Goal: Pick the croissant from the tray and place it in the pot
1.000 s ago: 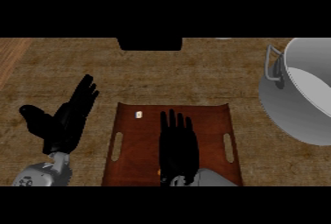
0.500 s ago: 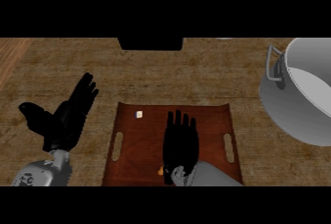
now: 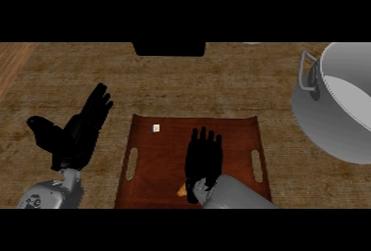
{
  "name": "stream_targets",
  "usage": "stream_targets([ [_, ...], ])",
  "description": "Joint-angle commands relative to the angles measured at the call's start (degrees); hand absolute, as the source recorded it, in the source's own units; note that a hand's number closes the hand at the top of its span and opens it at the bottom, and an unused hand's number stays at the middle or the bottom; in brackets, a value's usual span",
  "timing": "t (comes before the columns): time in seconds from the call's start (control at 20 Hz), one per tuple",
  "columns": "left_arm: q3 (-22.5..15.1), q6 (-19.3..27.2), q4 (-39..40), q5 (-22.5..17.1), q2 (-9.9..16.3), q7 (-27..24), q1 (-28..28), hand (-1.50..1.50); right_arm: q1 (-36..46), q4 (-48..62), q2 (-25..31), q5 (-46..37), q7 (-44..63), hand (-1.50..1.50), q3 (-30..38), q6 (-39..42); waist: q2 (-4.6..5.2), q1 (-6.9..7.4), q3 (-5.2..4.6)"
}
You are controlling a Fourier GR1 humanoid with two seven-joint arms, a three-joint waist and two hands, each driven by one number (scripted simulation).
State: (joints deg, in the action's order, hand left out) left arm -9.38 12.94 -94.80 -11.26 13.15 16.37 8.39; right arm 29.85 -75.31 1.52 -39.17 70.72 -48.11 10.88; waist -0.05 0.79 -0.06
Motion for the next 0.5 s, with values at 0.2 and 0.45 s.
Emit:
stream_targets([
  [0.2, -1.09, 0.42, -2.05, 1.27, -1.06, 0.65, 0.15, 0.0, 1.81, 7.97, -1.44, 3.11, 11.27, -1.5, -0.69, 0.49, 0.08, 0.44, 0.04],
  [0.45, -0.91, 0.15, 2.9, 2.07, -2.27, -0.93, 1.53, 0.0, 2.86, 7.99, -1.44, 3.64, 11.94, -1.5, -1.06, 1.34, 0.16, -0.4, 0.01],
])
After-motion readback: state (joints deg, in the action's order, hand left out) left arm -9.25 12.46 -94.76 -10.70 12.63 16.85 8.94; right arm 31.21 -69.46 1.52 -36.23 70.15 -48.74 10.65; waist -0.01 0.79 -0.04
